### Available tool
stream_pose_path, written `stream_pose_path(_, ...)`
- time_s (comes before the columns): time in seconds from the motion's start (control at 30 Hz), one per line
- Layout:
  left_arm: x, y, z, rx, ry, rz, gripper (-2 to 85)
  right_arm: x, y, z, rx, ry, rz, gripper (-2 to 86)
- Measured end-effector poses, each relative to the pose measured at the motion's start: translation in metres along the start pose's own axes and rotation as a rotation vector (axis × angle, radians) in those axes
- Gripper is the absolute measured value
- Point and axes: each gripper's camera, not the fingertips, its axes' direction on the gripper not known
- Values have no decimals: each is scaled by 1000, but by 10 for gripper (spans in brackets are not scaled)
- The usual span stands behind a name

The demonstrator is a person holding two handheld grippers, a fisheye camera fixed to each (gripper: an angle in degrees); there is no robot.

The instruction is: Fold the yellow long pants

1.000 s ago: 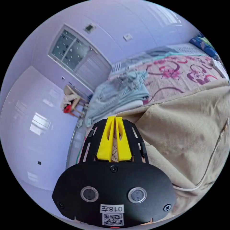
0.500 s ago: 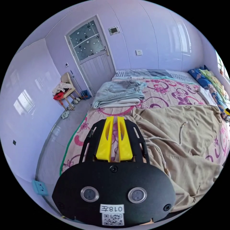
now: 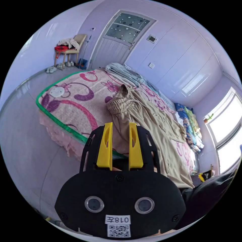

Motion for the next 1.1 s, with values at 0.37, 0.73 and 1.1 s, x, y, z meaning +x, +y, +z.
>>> stream_pose_path(0.37,-63,19,140,-222,-165,-59,60,89,128,-44,5,-114,201,82)
stream_pose_path(0.73,-113,94,132,-74,177,-34,-10,129,200,-11,-246,-360,385,135)
stream_pose_path(1.1,-177,166,175,-67,358,-78,-10,142,191,25,-271,-435,442,137)
